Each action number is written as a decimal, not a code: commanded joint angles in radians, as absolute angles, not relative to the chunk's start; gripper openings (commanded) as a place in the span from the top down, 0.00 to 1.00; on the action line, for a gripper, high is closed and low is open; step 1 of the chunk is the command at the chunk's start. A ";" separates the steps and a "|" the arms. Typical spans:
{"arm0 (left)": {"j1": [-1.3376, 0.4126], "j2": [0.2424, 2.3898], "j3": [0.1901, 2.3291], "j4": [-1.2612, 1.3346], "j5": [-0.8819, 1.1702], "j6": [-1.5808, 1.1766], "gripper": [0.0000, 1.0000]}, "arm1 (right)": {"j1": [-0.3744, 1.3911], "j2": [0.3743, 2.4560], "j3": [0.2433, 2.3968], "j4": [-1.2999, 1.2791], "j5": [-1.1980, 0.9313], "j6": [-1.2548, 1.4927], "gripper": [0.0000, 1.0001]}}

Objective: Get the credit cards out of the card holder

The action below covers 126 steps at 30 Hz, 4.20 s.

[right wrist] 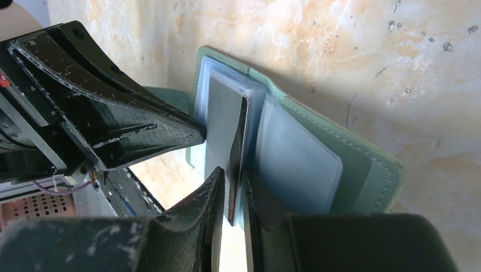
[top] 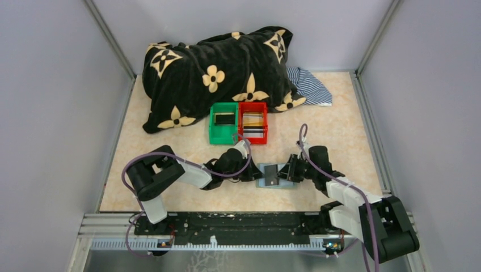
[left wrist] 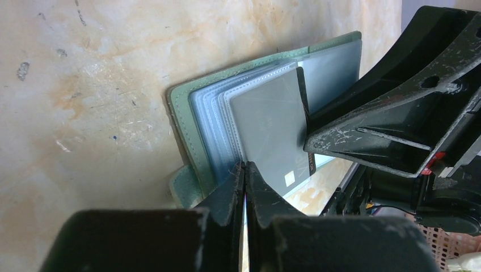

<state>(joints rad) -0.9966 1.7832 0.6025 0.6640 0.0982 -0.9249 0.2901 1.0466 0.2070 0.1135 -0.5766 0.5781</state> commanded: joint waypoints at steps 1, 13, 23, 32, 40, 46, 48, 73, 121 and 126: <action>-0.990 1.834 0.596 0.547 0.083 -0.916 0.94 | 0.274 1.013 0.198 0.205 -0.640 0.619 0.82; -0.980 1.845 0.606 0.534 0.089 -0.920 0.95 | 0.209 0.951 0.213 0.109 -0.655 0.592 0.82; -0.973 1.846 0.609 0.535 0.097 -0.914 0.96 | 0.207 1.001 0.210 0.146 -0.673 0.588 0.94; -0.969 1.856 0.620 0.530 0.104 -0.911 0.96 | 0.207 0.999 0.217 0.131 -0.662 0.583 1.00; -0.956 1.861 0.595 0.570 0.121 -0.935 0.96 | 0.176 0.931 0.223 0.045 -0.592 0.586 1.00; -0.952 1.865 0.582 0.593 0.127 -0.942 0.96 | 0.165 0.887 0.226 -0.007 -0.554 0.594 1.00; -0.951 1.867 0.581 0.597 0.129 -0.943 0.96 | 0.161 0.862 0.231 -0.033 -0.532 0.594 1.00; -0.946 1.888 0.617 0.550 0.148 -0.927 0.96 | 0.158 1.072 0.142 0.209 -0.645 0.597 0.59; -0.940 1.908 0.632 0.518 0.158 -0.929 0.97 | 0.158 0.997 0.164 0.127 -0.590 0.605 0.98; -0.939 1.912 0.632 0.521 0.161 -0.929 0.97 | 0.158 0.995 0.166 0.123 -0.588 0.603 1.00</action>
<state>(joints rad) -0.9463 1.8477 0.6548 0.6674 0.2115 -0.9695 0.1669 1.0069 0.1383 0.1074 -0.5987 0.6209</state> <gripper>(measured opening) 0.035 0.008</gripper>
